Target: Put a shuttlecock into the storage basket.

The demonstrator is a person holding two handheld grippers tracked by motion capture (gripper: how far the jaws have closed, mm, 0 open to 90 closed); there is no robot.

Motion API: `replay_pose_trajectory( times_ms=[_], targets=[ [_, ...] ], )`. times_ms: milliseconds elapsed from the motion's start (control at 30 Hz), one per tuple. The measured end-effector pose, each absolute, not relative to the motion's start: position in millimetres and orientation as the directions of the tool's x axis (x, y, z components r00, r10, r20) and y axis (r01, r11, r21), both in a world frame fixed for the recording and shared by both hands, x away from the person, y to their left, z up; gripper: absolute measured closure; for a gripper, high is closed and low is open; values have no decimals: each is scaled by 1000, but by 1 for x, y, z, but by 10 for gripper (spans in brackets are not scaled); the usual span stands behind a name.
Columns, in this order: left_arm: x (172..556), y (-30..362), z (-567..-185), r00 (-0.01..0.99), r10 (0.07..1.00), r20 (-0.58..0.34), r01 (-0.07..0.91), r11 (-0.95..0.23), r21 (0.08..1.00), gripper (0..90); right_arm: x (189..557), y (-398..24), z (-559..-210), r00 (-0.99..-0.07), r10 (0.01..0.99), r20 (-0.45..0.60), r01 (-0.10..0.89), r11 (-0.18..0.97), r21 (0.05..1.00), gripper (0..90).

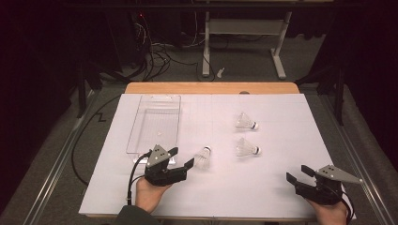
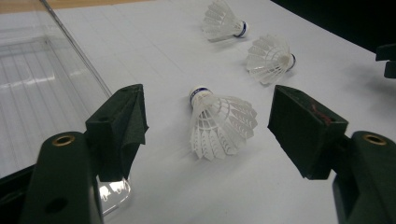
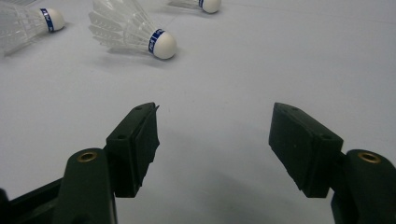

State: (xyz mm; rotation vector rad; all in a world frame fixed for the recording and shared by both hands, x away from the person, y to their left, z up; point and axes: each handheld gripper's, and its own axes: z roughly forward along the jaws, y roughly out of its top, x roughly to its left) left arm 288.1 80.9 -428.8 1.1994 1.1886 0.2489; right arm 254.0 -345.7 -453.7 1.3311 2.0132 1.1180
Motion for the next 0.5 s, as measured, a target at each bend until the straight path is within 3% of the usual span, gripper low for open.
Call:
replay_pose_trajectory(
  times_ms=[500],
  targets=[
    [298, 66, -425, 431, 694, -577, 416, 415, 809, 285, 254, -347, -454, -412, 910, 49, 520, 191, 833, 333]
  ],
)
